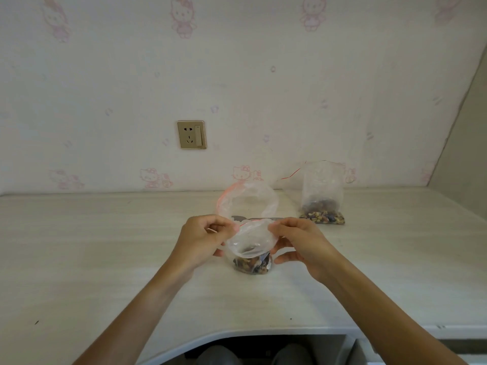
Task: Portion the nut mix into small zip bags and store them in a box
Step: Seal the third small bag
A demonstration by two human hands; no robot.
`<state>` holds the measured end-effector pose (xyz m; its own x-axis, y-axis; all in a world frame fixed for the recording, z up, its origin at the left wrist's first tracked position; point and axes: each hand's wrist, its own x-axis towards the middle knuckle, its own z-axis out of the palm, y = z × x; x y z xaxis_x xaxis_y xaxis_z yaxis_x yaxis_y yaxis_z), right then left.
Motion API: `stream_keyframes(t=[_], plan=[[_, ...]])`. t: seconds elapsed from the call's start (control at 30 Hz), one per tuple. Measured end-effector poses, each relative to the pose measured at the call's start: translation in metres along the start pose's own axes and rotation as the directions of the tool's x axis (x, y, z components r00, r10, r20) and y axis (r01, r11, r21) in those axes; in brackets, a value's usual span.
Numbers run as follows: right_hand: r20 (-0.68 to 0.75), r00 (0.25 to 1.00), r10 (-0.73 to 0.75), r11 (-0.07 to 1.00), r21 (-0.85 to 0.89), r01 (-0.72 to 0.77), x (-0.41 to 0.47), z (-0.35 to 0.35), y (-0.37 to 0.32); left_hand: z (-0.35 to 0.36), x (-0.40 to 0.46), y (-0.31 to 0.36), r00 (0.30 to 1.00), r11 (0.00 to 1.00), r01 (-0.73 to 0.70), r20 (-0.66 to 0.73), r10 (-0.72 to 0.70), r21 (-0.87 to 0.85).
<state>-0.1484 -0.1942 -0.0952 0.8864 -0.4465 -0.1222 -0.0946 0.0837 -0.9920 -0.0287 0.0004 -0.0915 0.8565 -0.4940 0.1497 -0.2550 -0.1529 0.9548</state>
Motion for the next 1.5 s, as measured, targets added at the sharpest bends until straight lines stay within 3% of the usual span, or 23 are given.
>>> stream_keyframes(t=[0.1,0.23,0.3,0.43,0.63,0.73,0.87,1.1,1.2,1.33,1.5], plan=[[-0.088,0.981,-0.174,0.976,-0.145,0.16,-0.001,0.002,-0.001,-0.003,0.001,0.002,0.998,0.993,-0.067,0.007,0.066,0.094],[-0.116,0.906,-0.407,0.836,-0.446,0.319,-0.003,0.008,0.002,-0.005,0.003,0.002,0.977,0.952,-0.183,-0.06,0.203,0.245],[-0.13,0.899,-0.419,0.83,-0.456,0.321,-0.003,0.01,0.003,-0.005,0.005,0.001,0.954,0.917,-0.241,-0.094,0.283,0.317],[-0.092,0.955,-0.283,0.922,-0.3,0.245,-0.003,0.004,-0.004,-0.004,0.003,0.003,0.911,0.836,-0.317,-0.102,0.4,0.447],[-0.049,0.948,-0.313,0.873,-0.408,0.267,-0.005,0.005,-0.013,-0.001,0.005,0.009,0.909,0.829,-0.341,-0.068,0.41,0.444],[-0.079,0.913,-0.401,0.824,-0.467,0.322,-0.003,0.007,-0.017,0.003,0.009,0.013,0.922,0.848,-0.338,-0.038,0.385,0.408],[-0.122,0.867,-0.483,0.744,-0.579,0.333,0.0,0.011,-0.023,0.004,0.014,0.022,0.896,0.802,-0.393,-0.009,0.444,0.449],[-0.09,0.753,-0.651,0.517,-0.78,0.353,-0.002,0.02,-0.04,-0.006,0.024,0.048,0.849,0.751,-0.462,-0.011,0.529,0.472],[-0.073,0.755,-0.651,0.519,-0.769,0.373,0.0,0.017,-0.049,-0.015,0.028,0.053,0.878,0.772,-0.428,0.014,0.479,0.469],[0.022,0.832,-0.554,0.578,-0.71,0.403,0.001,0.005,-0.058,-0.03,0.031,0.055,0.927,0.802,-0.361,0.089,0.365,0.475],[0.043,0.88,-0.474,0.699,-0.588,0.406,0.002,-0.002,-0.069,-0.04,0.03,0.06,0.955,0.881,-0.283,0.195,0.223,0.378]])
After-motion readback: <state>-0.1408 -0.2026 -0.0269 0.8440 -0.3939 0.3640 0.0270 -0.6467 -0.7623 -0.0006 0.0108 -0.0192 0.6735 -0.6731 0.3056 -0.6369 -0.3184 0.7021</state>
